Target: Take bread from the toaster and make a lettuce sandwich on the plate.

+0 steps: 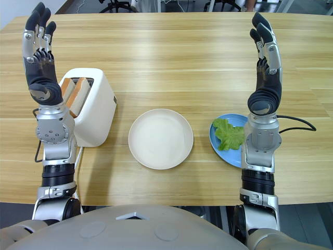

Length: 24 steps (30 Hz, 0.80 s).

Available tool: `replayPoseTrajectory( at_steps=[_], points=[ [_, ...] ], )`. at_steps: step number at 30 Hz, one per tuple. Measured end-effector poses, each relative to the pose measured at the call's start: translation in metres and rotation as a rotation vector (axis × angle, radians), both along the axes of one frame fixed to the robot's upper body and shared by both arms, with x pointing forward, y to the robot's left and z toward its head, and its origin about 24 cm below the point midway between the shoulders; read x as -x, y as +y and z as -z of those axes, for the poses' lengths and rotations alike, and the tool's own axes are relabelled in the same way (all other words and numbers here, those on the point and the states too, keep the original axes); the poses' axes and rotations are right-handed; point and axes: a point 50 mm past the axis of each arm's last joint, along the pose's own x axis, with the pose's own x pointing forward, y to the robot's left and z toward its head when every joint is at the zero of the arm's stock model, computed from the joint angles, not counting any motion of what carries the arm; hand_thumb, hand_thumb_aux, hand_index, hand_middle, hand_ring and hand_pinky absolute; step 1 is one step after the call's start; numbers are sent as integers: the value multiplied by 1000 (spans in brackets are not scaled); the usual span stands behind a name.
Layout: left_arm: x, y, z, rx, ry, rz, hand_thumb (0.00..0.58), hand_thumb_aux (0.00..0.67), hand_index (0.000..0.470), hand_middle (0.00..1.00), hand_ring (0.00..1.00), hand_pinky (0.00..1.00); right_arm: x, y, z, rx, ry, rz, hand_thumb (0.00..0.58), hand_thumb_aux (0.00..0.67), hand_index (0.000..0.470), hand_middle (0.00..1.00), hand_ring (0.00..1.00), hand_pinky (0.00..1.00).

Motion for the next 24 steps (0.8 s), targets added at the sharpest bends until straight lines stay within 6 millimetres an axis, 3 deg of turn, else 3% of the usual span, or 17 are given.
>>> replayPoseTrajectory(
  at_steps=[16,19,24],
  points=[
    [-2,5,-1,0,13,-38,0,0,0,0,0,0,0,0,-1,13,2,-1,0,0,0,0,0,0],
    [-4,27,-6,-84,45,-159,0,0,0,0,0,0,0,-1,-1,17,3,1,0,0,0,0,0,0],
    [-6,89,-6,-336,224,-481,0,0,0,0,0,0,3,-5,4,18,26,16,0,0,0,0,0,0]
  ],
)
